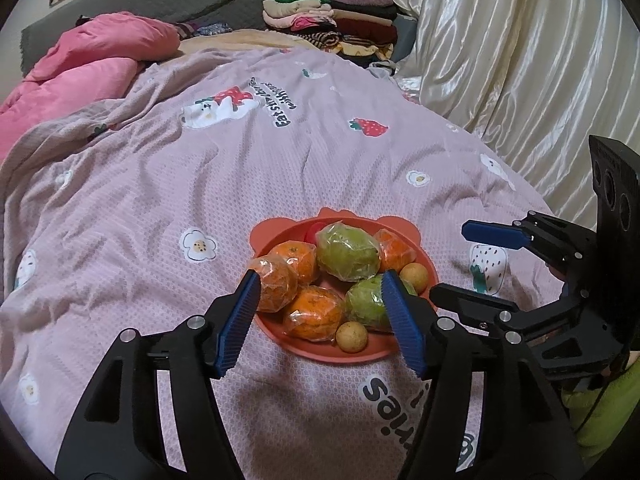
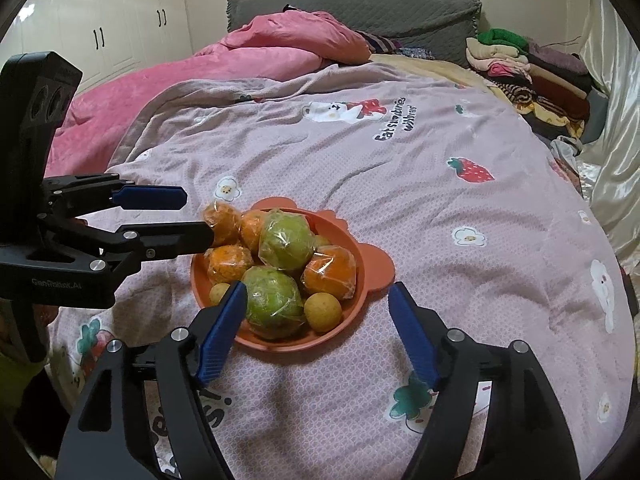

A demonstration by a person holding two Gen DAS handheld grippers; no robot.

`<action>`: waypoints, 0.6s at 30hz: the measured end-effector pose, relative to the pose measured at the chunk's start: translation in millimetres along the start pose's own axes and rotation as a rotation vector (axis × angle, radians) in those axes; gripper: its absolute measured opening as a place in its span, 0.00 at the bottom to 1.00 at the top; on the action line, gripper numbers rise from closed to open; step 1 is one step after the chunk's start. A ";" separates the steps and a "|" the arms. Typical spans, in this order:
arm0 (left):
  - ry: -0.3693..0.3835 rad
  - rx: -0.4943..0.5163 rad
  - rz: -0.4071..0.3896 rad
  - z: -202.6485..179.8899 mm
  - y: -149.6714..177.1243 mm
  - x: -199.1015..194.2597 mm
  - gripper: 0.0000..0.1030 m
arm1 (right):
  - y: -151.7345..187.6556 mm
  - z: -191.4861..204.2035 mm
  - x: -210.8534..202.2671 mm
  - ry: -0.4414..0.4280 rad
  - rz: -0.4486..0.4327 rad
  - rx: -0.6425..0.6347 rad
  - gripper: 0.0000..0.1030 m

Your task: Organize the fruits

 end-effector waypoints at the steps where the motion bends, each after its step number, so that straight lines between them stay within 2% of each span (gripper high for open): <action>1: 0.000 -0.001 -0.001 0.0 -0.2 -0.5 0.58 | 0.0 -0.3 -0.6 0.002 -0.001 0.002 0.73; 12: -0.004 -0.008 -0.013 0.1 -1.5 -5.9 0.75 | 0.1 2.5 -6.8 0.022 -0.011 0.002 0.87; 18: -0.007 -0.012 -0.028 0.4 -3.1 -11.8 0.82 | 0.0 2.5 -12.3 0.036 -0.022 0.008 0.91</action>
Point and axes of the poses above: each gripper's, at about its wrist camera, not at the fingertips, and x roughly the way its jaws point, z to its left, y to its underside, the point moved 2 cm from there along x, roughly the way its jaws point
